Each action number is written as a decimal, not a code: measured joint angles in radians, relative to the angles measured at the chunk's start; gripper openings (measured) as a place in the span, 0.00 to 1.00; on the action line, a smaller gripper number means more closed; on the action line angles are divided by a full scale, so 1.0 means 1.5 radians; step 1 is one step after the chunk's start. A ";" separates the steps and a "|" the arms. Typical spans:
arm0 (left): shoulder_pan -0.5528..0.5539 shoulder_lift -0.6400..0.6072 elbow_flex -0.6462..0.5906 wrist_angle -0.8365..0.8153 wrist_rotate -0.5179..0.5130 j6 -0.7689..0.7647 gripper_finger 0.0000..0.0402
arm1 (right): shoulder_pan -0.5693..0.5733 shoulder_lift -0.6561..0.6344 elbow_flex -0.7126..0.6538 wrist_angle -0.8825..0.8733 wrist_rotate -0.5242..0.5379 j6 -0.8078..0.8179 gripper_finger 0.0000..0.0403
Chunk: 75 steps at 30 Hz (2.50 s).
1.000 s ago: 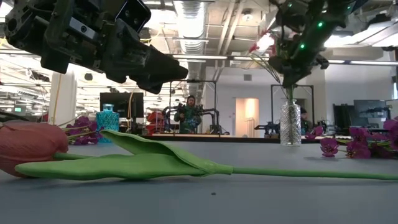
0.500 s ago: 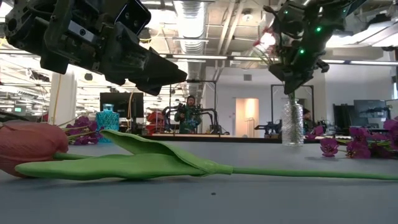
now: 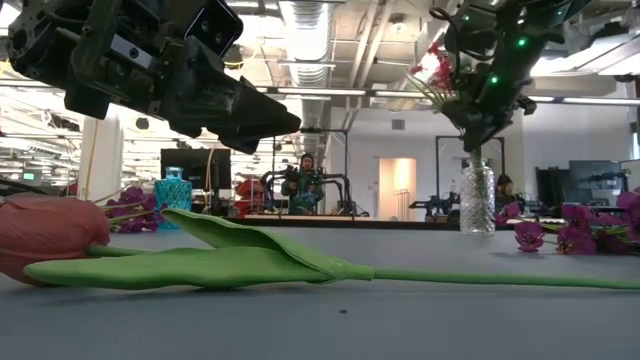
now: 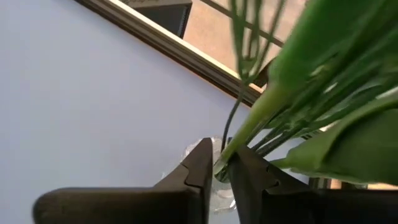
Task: Sort flowers into vase by color
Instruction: Put the white tulip into the transparent vase, then put the right violet flowers into the blue vase
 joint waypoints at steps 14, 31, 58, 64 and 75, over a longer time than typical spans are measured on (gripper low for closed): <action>0.005 0.000 0.000 -0.002 0.000 0.000 0.27 | 0.000 0.000 0.001 -0.048 -0.103 0.008 0.55; 0.006 0.000 0.000 -0.004 0.000 -0.001 0.27 | 0.000 0.001 0.073 -0.171 -0.146 0.035 0.55; 0.006 0.000 0.000 -0.006 0.002 -0.007 0.27 | 0.082 0.001 0.157 -0.435 -0.306 0.094 0.55; 0.006 0.000 0.000 -0.006 0.006 -0.016 0.27 | 0.163 0.000 0.174 -0.509 -0.383 0.110 0.55; 0.006 0.000 0.000 -0.017 0.006 -0.019 0.27 | 0.361 0.010 0.038 -0.495 -0.402 -0.231 0.55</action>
